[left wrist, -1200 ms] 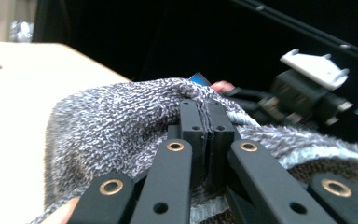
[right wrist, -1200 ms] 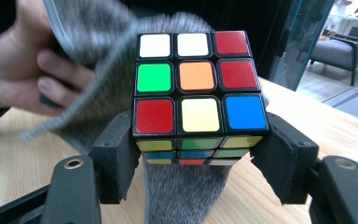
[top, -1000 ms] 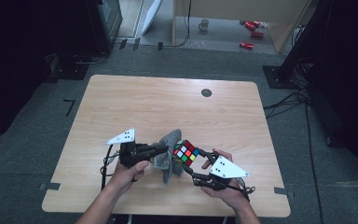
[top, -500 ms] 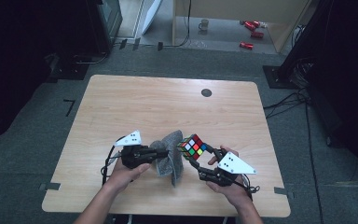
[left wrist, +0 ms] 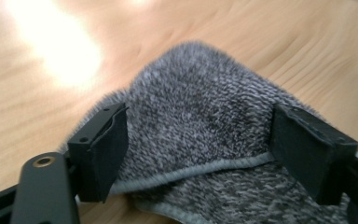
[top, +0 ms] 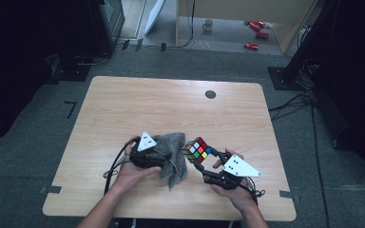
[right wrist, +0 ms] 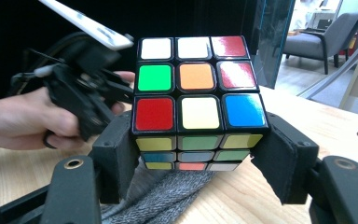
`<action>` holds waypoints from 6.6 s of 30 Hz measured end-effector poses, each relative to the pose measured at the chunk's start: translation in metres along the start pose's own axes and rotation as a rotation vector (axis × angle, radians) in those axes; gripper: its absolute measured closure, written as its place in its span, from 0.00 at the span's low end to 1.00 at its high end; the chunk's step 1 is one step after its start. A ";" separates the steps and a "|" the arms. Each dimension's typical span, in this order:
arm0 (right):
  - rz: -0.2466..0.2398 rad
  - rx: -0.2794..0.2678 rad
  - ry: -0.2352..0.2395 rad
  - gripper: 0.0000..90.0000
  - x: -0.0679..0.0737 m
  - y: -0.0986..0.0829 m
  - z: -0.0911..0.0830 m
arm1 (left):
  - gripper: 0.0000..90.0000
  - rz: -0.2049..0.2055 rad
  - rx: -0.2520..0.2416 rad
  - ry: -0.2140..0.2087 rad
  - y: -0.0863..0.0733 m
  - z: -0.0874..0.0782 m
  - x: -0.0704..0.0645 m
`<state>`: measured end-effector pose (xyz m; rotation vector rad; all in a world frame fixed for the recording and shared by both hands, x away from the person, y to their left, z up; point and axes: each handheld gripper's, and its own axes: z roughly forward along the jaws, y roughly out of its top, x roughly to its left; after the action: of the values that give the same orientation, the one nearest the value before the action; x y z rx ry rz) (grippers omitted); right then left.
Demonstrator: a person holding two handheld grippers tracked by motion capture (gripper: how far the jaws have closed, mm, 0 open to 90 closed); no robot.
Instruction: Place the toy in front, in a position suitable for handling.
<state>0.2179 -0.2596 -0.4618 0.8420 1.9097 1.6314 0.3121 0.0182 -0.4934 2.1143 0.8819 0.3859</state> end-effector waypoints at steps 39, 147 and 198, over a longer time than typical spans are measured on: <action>0.031 -0.005 0.049 0.39 0.016 0.003 0.008 | 0.93 0.150 -0.289 -0.406 0.000 -0.022 -0.036; 0.241 0.444 -0.501 0.16 -0.094 -0.073 -0.091 | 0.20 -0.312 0.058 0.317 -0.128 -0.129 0.102; 0.313 0.534 -0.641 0.14 -0.094 -0.063 -0.013 | 0.15 -0.262 0.094 0.338 -0.101 -0.087 0.083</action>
<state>0.2651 -0.3429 -0.5247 1.7066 1.7899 0.8092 0.2780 0.1701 -0.5177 2.0142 1.3787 0.5829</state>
